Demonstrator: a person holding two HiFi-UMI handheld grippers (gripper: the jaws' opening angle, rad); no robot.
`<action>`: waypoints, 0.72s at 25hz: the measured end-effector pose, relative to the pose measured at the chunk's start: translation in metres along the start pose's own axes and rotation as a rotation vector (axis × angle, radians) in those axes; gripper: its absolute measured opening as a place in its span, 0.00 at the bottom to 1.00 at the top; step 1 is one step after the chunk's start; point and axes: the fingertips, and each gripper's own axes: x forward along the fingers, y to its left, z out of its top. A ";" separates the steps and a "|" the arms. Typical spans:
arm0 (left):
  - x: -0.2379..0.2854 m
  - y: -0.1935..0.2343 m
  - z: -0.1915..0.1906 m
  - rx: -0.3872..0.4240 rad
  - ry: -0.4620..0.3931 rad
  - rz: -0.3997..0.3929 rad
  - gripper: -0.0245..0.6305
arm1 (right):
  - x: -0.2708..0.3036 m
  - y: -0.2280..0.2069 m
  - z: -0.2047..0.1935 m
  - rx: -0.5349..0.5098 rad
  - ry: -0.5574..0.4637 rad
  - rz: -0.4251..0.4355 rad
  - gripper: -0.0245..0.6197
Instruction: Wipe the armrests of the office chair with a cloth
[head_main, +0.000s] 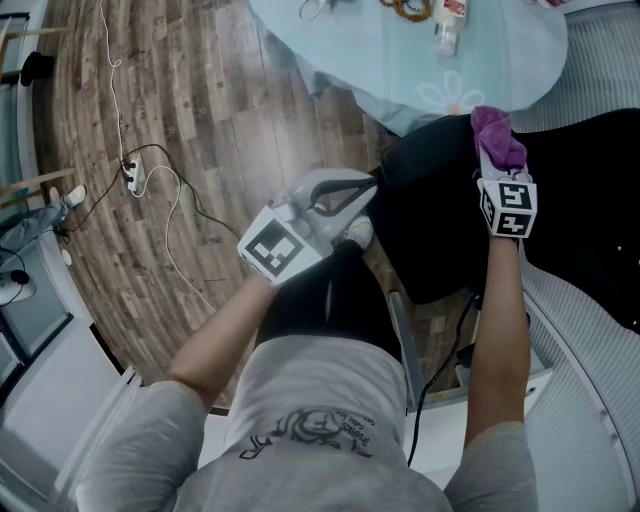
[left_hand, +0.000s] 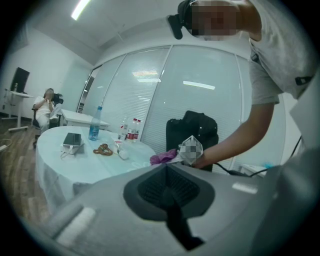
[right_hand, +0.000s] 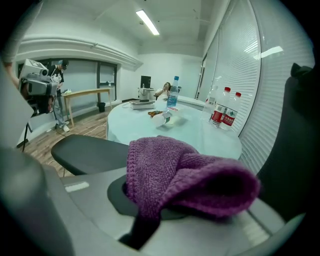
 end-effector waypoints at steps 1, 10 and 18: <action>-0.001 -0.001 0.000 -0.003 0.001 0.001 0.04 | 0.000 0.000 0.000 0.011 -0.001 -0.010 0.08; -0.005 -0.008 0.004 0.016 -0.007 -0.006 0.04 | -0.008 0.055 0.013 0.015 -0.041 0.019 0.08; -0.011 -0.009 0.005 -0.005 -0.005 0.004 0.04 | -0.024 0.147 0.025 0.005 -0.074 0.137 0.08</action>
